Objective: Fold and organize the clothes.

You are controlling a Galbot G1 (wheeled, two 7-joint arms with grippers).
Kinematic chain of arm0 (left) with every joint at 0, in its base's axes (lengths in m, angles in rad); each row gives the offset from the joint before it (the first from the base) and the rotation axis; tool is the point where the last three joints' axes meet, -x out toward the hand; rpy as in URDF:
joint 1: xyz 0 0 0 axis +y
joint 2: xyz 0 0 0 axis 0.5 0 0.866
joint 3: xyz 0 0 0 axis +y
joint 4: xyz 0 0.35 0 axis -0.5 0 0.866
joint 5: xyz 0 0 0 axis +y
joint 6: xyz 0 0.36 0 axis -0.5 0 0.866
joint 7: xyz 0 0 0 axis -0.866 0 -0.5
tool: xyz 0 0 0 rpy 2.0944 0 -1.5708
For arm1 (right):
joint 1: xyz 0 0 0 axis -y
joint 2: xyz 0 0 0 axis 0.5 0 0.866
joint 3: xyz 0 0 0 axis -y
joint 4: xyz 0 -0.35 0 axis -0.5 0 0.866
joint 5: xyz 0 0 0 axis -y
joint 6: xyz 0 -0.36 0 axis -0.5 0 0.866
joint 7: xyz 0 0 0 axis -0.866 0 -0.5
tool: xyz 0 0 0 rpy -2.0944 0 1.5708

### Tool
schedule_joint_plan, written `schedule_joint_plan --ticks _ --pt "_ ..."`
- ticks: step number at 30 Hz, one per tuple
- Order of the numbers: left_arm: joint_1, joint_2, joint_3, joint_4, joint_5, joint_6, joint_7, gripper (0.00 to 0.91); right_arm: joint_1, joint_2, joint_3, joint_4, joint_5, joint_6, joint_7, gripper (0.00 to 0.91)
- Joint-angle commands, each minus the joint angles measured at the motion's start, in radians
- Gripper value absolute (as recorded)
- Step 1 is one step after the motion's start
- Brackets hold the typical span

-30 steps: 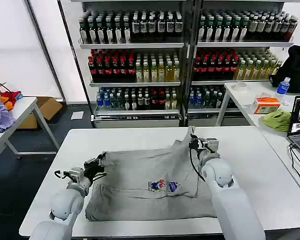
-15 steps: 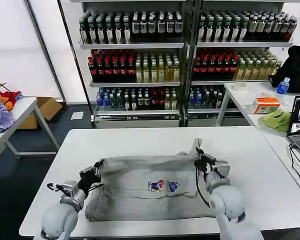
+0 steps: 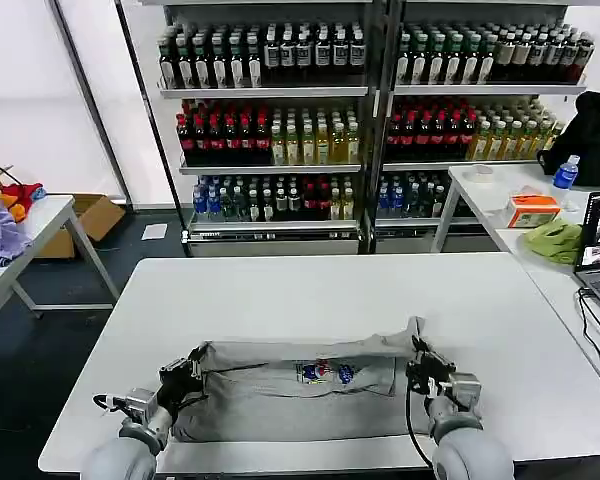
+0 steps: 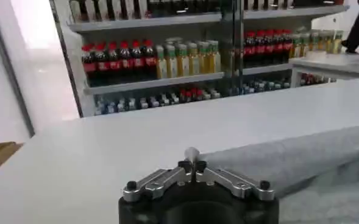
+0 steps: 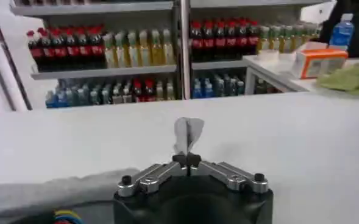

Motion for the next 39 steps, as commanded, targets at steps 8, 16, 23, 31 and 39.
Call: schedule_joint_plan --ticks 8,16,23,31,39 --pt "0.045 -0.014 -0.001 -0.003 0.045 -0.013 0.013 0.01 -0.115 0.013 -0.005 0.032 -0.05 0.009 0.019 0.0" --pt "0.039 -0.019 0.001 0.008 0.083 -0.023 0.028 0.01 -0.104 0.012 -0.012 -0.018 -0.074 0.01 0.013 0.0" --pt "0.049 -0.019 -0.002 -0.004 0.105 -0.021 0.032 0.01 -0.122 0.021 -0.024 -0.027 -0.113 0.017 0.017 0.06" --pt "0.06 -0.025 -0.009 -0.039 0.115 -0.009 0.023 0.695 -0.132 0.023 -0.032 -0.032 -0.131 0.018 0.026 0.907" --pt "0.095 -0.019 -0.03 -0.121 0.12 0.036 0.026 0.564 -0.133 0.015 -0.032 -0.021 -0.143 0.016 0.03 0.907"
